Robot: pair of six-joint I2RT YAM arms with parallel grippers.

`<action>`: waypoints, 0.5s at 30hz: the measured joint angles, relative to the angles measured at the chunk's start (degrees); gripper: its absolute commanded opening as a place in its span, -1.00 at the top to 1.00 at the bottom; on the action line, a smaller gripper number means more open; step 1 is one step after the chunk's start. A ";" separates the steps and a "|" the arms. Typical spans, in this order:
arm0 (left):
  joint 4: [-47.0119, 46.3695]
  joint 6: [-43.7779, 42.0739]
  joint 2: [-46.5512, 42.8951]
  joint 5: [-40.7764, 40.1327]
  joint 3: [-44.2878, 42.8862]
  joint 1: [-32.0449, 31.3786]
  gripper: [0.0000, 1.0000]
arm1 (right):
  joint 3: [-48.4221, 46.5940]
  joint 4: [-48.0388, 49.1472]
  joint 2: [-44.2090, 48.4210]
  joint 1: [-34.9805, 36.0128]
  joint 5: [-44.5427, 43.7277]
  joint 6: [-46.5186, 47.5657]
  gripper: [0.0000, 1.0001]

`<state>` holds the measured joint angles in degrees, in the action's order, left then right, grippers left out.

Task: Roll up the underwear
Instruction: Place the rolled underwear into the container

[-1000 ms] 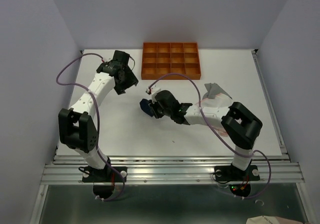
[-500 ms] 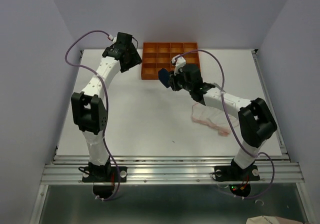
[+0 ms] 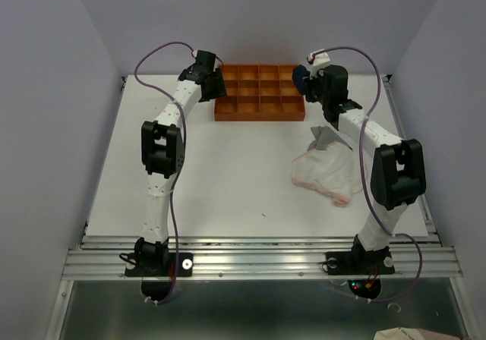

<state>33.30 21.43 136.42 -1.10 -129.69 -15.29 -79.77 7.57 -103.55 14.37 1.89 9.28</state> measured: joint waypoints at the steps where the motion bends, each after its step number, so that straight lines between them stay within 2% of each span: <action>1: -0.07 -0.46 0.66 0.00 -0.44 0.00 -0.26 | -0.87 -0.39 -0.94 -0.70 0.00 0.72 0.98; 4: -0.31 -2.40 3.26 -0.07 -1.73 0.02 -0.18 | -3.45 -1.25 -3.96 -2.40 -0.04 2.95 0.99; 11: -0.76 -5.14 6.32 -1.90 -3.45 -0.04 -0.15 | -7.43 -3.28 -8.39 -4.68 -0.20 6.78 0.98; 15: -2.16 -5.51 6.60 -2.23 -3.54 -0.07 -0.02 | -8.76 -3.76 -9.29 -5.38 -0.13 8.55 0.99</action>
<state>31.14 15.92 143.02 -3.33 -133.23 -15.35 -88.53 3.81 -112.84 8.99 1.76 17.82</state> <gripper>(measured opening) 0.543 0.307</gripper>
